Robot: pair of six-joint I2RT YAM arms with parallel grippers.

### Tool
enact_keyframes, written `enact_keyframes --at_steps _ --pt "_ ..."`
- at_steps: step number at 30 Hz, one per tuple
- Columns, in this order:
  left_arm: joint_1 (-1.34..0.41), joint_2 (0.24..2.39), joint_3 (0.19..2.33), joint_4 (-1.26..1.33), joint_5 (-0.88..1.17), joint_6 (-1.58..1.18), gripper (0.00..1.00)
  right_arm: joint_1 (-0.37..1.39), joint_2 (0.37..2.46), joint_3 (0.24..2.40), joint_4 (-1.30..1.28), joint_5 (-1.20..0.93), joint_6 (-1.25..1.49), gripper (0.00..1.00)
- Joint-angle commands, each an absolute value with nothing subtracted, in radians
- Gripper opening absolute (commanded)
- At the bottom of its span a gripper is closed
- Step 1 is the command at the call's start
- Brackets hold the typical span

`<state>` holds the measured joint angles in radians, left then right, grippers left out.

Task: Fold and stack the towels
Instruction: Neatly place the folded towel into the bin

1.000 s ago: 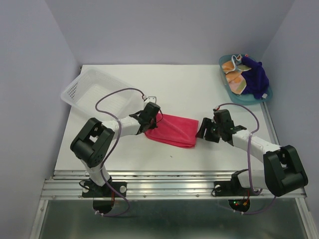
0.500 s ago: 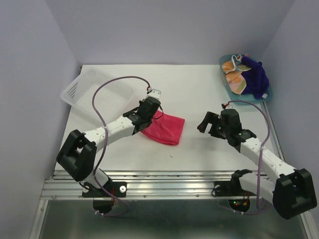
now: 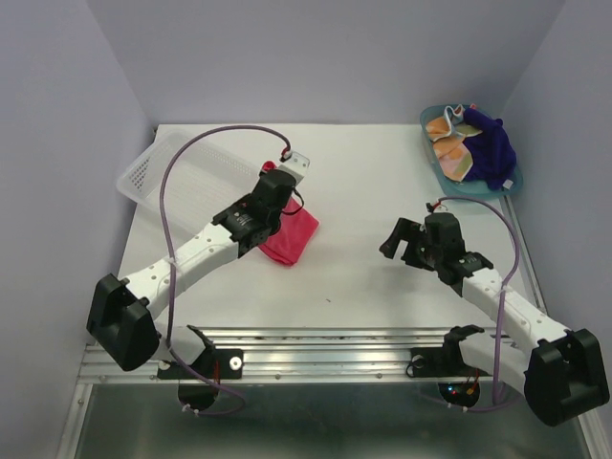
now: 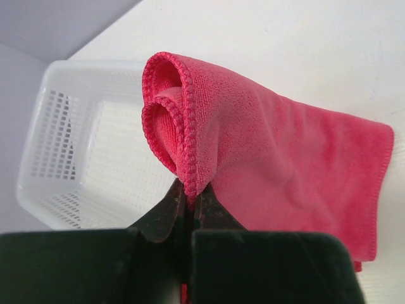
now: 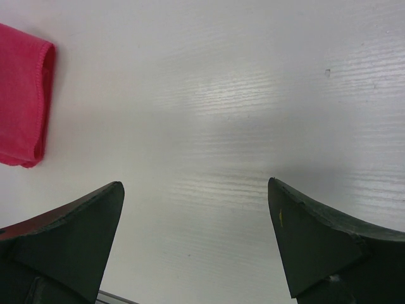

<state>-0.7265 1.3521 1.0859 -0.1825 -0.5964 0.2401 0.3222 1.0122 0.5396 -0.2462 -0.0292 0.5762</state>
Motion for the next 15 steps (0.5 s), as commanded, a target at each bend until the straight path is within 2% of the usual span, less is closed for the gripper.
enact_keyframes --at_steps 1,15 --pt "-0.726 1.298 1.175 -0.198 -0.655 0.344 0.00 0.328 0.999 0.525 -0.226 -0.034 0.575 1.00" --pt "-0.724 1.212 1.377 -0.294 -0.649 0.488 0.00 0.327 1.025 0.529 -0.229 -0.017 0.575 1.00"
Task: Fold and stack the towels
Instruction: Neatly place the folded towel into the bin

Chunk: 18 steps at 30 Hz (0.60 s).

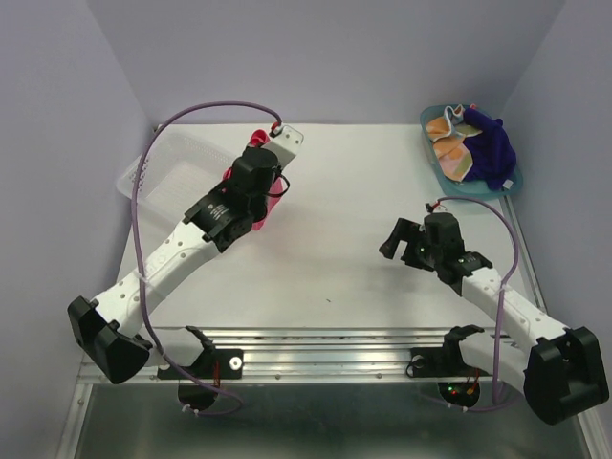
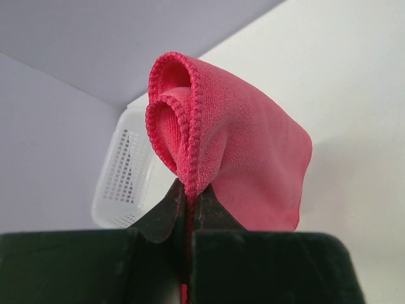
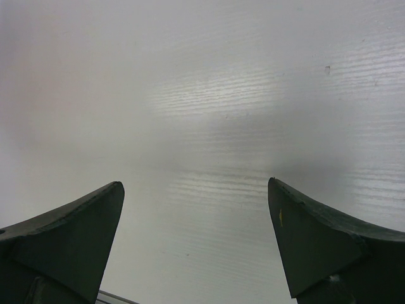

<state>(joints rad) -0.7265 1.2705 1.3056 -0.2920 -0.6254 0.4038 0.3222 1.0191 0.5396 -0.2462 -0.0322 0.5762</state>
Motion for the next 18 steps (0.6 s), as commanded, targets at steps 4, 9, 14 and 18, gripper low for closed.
enact_keyframes --at_steps 4,9,14,18 --pt "-0.724 1.200 1.433 -0.308 -0.644 0.529 0.00 0.327 1.026 0.529 -0.229 -0.009 0.577 1.00" --pt "-0.713 1.183 1.494 -0.327 -0.601 0.558 0.00 0.327 1.035 0.531 -0.230 -0.006 0.580 1.00" --pt "-0.686 1.167 1.497 -0.325 -0.583 0.578 0.00 0.327 1.042 0.532 -0.232 -0.006 0.578 1.00" --pt "-0.646 1.169 1.485 -0.325 -0.551 0.578 0.00 0.327 1.045 0.532 -0.232 -0.006 0.580 1.00"
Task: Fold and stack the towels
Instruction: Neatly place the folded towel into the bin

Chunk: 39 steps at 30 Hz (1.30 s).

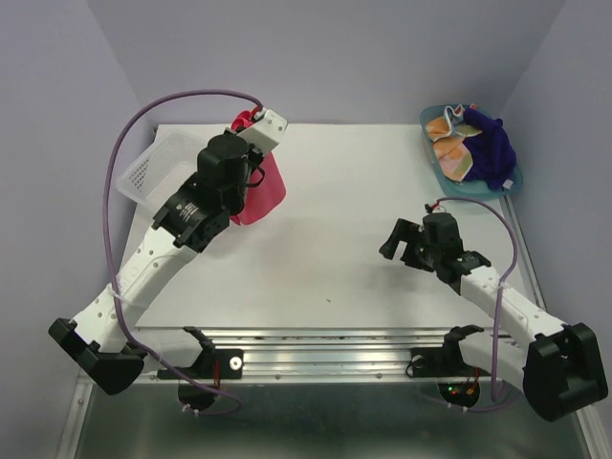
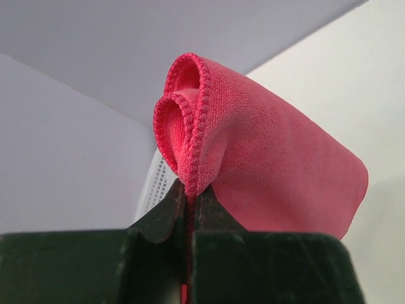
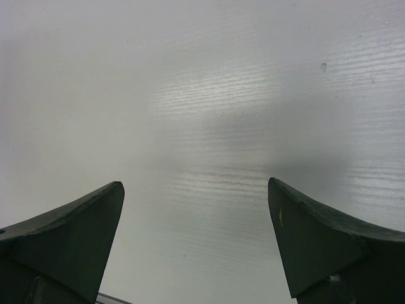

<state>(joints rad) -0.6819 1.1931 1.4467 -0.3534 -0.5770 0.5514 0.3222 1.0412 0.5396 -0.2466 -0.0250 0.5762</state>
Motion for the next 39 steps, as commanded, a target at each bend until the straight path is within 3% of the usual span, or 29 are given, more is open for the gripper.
enact_keyframes --at_steps 1,19,39 --pt "-0.634 1.172 1.480 -0.324 -0.545 0.577 0.00 0.328 1.049 0.534 -0.232 -0.006 0.578 1.00" --pt "-0.259 1.325 1.385 -0.245 -0.242 0.555 0.00 0.327 1.114 0.545 -0.230 0.051 0.586 1.00" --pt "-0.149 1.488 1.437 -0.248 -0.124 0.495 0.00 0.327 1.155 0.551 -0.224 0.069 0.584 1.00"
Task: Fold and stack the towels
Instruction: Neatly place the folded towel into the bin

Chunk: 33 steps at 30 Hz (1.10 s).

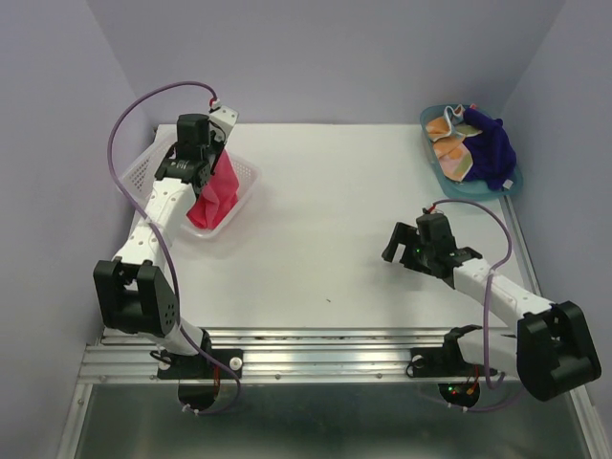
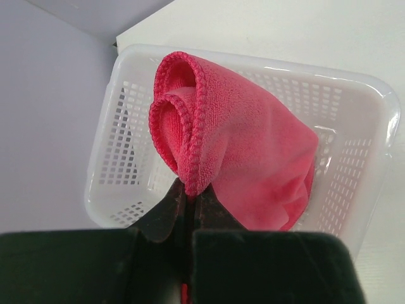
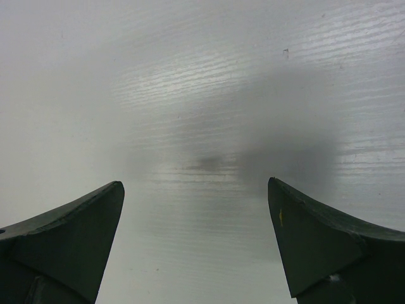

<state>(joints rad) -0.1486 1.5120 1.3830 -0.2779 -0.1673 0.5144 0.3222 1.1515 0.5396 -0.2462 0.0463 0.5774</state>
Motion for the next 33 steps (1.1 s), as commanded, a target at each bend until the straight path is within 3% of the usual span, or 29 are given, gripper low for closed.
enact_keyframes --at_steps 1,18,33 --pt "-0.149 1.470 1.439 -0.250 -0.117 0.494 0.00 0.327 1.152 0.549 -0.221 0.068 0.586 1.00" --pt "-0.172 1.348 1.476 -0.337 0.034 0.410 0.00 0.327 1.080 0.531 -0.225 0.034 0.588 1.00" --pt "-0.173 1.445 1.446 -0.356 -0.067 0.443 0.00 0.328 1.101 0.535 -0.229 0.049 0.591 1.00"
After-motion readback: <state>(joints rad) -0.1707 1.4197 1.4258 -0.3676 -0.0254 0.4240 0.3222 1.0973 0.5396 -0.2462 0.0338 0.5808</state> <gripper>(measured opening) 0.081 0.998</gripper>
